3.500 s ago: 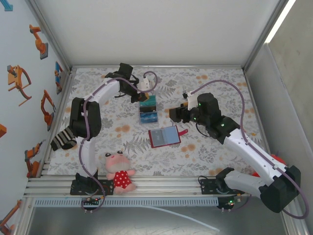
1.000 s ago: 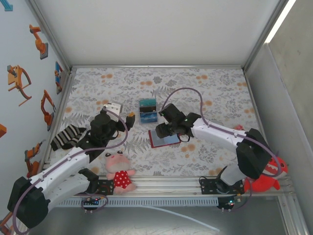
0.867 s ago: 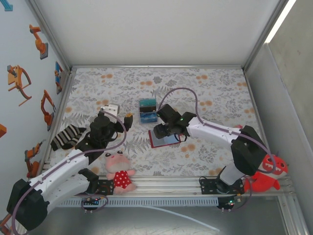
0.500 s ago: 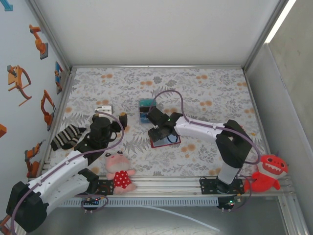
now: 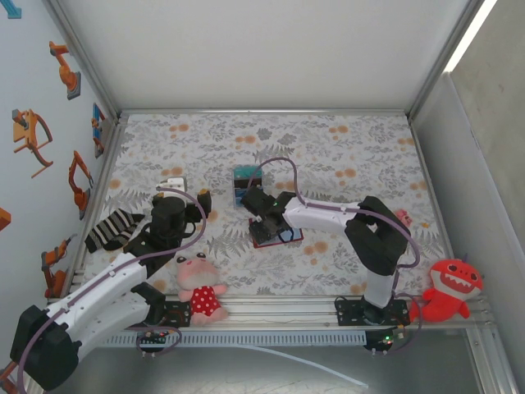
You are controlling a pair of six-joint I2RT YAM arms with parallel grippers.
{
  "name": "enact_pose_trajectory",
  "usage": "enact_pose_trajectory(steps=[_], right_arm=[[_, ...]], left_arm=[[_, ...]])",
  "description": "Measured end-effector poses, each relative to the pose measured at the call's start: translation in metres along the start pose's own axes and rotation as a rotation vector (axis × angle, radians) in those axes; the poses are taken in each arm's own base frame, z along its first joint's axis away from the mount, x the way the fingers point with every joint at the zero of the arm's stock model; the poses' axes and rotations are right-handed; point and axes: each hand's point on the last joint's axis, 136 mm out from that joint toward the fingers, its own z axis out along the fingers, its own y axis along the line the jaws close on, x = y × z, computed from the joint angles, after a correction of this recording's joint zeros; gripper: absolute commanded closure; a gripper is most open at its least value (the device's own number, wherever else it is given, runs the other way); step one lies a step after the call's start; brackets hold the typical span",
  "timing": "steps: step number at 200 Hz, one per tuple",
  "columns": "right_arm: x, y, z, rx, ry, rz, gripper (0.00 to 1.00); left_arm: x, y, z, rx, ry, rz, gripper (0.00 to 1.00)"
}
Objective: Take the credit cards out of the card holder
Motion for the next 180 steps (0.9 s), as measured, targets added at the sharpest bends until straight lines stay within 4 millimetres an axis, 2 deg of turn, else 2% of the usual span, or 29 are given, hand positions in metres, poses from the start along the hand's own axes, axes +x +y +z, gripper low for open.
enact_pose_trajectory(steps=[114, 140, 180], right_arm=[[0.004, 0.004, 0.011, 0.004, 0.026, -0.007, 0.45], [0.005, 0.004, 0.012, 0.002, 0.024, 0.000, 0.48], [0.003, 0.005, 0.012, -0.005, 0.007, 0.012, 0.59]], left_arm=[[0.008, 0.002, 0.005, -0.010, 0.030, -0.001, 0.03], [0.009, 0.002, 0.005, -0.009, 0.037, 0.002, 0.03], [0.001, -0.003, 0.004, 0.012, 0.035, -0.001, 0.03]])
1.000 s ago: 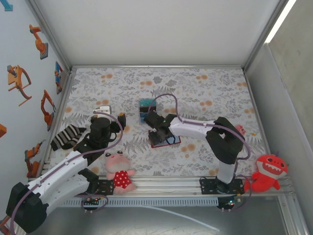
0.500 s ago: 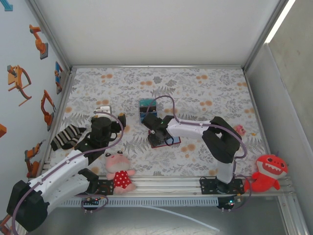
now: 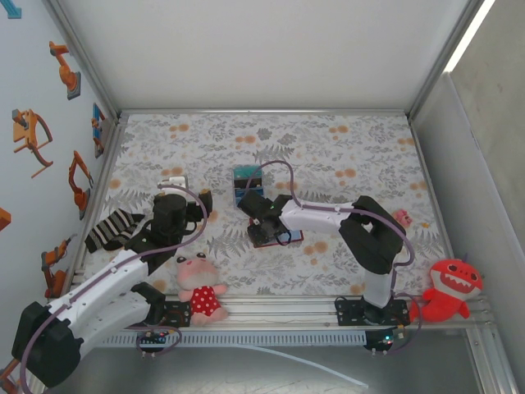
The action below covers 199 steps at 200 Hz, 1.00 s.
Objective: Take the credit cards out of the card holder
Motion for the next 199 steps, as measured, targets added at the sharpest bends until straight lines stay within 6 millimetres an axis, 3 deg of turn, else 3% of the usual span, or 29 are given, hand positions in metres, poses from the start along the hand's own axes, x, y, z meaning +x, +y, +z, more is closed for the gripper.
enact_pose_trajectory(steps=[53, 147, 199], right_arm=[[-0.001, -0.007, -0.002, -0.006, -0.018, 0.031, 0.70], [0.006, -0.028, -0.014, 0.037, -0.038, 0.067, 0.67], [0.012, -0.057, -0.030, 0.090, -0.078, 0.148, 0.65]], left_arm=[[-0.006, -0.004, -0.002, 0.019, 0.000, 0.000, 0.03], [-0.019, -0.010, -0.009, 0.045, -0.028, 0.008, 0.03], [-0.021, -0.020, -0.012, 0.077, -0.032, 0.052, 0.03]])
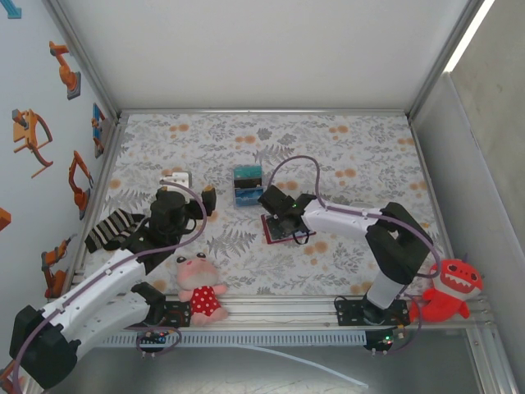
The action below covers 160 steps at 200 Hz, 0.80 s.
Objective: Take the credit cards out of the card holder
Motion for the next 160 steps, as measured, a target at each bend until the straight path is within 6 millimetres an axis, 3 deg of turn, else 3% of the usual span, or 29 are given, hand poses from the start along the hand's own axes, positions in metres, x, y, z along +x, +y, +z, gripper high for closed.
enact_pose_trajectory(steps=[54, 101, 160], right_arm=[[0.008, -0.042, -0.007, 0.053, -0.015, 0.114, 0.65], [0.015, -0.074, -0.006, 0.063, -0.020, 0.221, 0.68], [0.025, -0.097, -0.003, 0.027, -0.018, 0.346, 0.74]], left_arm=[[0.002, -0.023, 0.002, 0.048, 0.015, 0.092, 0.03], [0.007, -0.055, 0.008, 0.093, 0.033, 0.214, 0.03], [0.039, -0.101, 0.024, 0.142, 0.111, 0.361, 0.03]])
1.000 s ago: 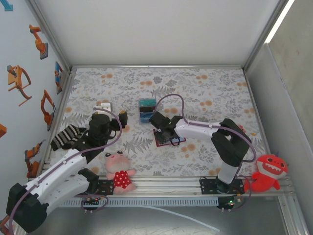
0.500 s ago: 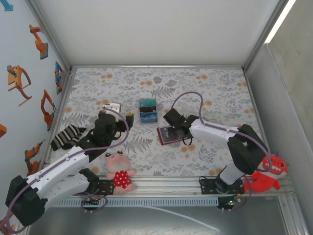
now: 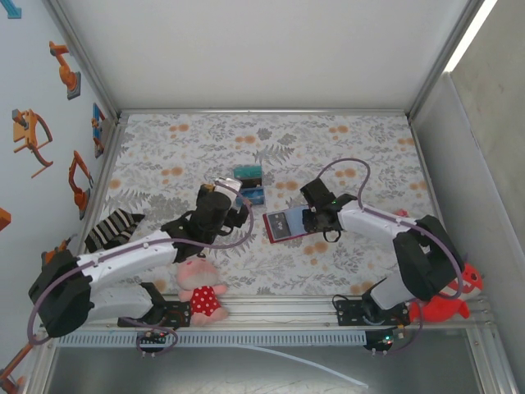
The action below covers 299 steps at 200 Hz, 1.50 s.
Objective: Take the credit cards out of the card holder
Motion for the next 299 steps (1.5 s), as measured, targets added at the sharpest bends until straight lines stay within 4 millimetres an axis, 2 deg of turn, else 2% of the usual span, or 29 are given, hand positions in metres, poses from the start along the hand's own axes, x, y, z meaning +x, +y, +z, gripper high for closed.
enact_pose_trajectory(steps=[30, 74, 120, 148, 220, 299], right_arm=[[-0.009, 0.005, -0.013, -0.053, -0.039, 0.025, 0.75], [-0.010, 0.029, -0.019, -0.189, -0.024, 0.023, 0.77], [-0.013, 0.052, -0.006, -0.280, 0.038, 0.014, 0.78], [-0.012, 0.064, 0.004, -0.326, 0.072, 0.012, 0.79], [-0.006, 0.077, 0.015, -0.390, 0.126, 0.010, 0.82], [-0.001, 0.076, 0.024, -0.381, 0.152, 0.014, 0.82]], left_arm=[[0.009, -0.016, 0.012, 0.015, 0.041, 0.023, 0.03], [0.022, -0.019, 0.023, -0.003, 0.088, -0.001, 0.03], [0.021, -0.013, 0.028, -0.038, 0.101, -0.053, 0.03], [0.023, -0.017, 0.034, -0.038, 0.119, -0.051, 0.03], [0.050, -0.038, 0.056, 0.004, 0.223, 0.004, 0.03], [0.071, -0.062, 0.076, 0.045, 0.292, 0.079, 0.03]])
